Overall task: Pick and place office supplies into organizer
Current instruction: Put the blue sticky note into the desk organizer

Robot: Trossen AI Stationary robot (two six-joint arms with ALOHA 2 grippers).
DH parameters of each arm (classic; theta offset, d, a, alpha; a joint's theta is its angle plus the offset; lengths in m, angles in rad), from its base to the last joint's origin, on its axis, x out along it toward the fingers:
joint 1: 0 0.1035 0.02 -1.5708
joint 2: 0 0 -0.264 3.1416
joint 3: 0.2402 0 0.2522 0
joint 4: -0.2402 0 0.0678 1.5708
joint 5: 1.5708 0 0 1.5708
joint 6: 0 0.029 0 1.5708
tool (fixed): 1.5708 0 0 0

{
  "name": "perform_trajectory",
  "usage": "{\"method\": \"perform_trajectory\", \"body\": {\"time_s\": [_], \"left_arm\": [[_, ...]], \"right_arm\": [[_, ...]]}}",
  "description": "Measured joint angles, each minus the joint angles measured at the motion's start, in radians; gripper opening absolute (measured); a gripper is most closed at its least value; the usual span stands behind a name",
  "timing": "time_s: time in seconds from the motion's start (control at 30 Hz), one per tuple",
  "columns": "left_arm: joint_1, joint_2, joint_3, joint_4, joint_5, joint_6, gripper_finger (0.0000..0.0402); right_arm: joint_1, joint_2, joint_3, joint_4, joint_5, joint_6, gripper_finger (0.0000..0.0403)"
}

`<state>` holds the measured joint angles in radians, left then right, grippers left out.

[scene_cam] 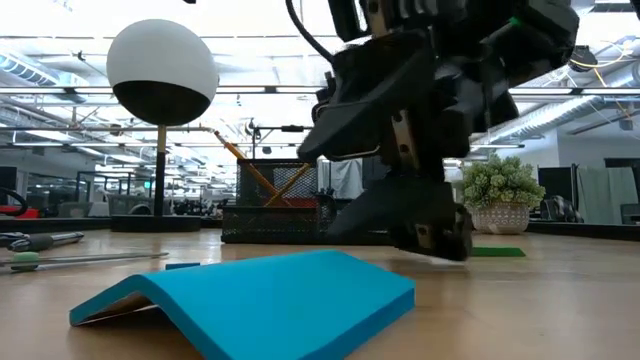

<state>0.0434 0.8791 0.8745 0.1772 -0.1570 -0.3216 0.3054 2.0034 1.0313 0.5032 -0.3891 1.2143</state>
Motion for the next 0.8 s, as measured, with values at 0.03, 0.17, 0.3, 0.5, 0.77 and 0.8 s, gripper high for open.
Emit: {"method": "perform_trajectory", "body": {"time_s": [0.03, 0.17, 0.3, 0.5, 0.77, 0.8], "left_arm": [[0.0, 0.0, 0.0, 0.0, 0.0, -0.018, 0.0047], [0.0, 0.0, 0.0, 0.013, 0.003, -0.286, 0.0047], [0.0, 0.0, 0.0, 0.02, -0.01, -0.481, 0.0047], [0.002, -0.001, 0.0, 0.064, 0.176, -0.703, 0.0047], [-0.134, 0.03, 0.0, -0.041, 0.633, -0.683, 0.0047], [-0.162, 0.042, -0.001, -0.072, 0.645, -0.683, 0.0047]], "right_arm": [[0.0, -0.009, 0.0, -0.006, -0.001, -0.001, 0.0185], [0.002, -0.041, 0.001, -0.057, -0.005, -0.017, 0.0185], [-0.002, -0.085, 0.002, -0.131, -0.004, -0.053, 0.0185], [-0.009, -0.159, 0.002, -0.281, -0.006, -0.129, 0.0185], [-0.041, -0.297, -0.019, -0.501, -0.003, -0.238, 0.0185], [-0.049, -0.318, -0.029, -0.512, -0.001, -0.24, 0.0185]]}}
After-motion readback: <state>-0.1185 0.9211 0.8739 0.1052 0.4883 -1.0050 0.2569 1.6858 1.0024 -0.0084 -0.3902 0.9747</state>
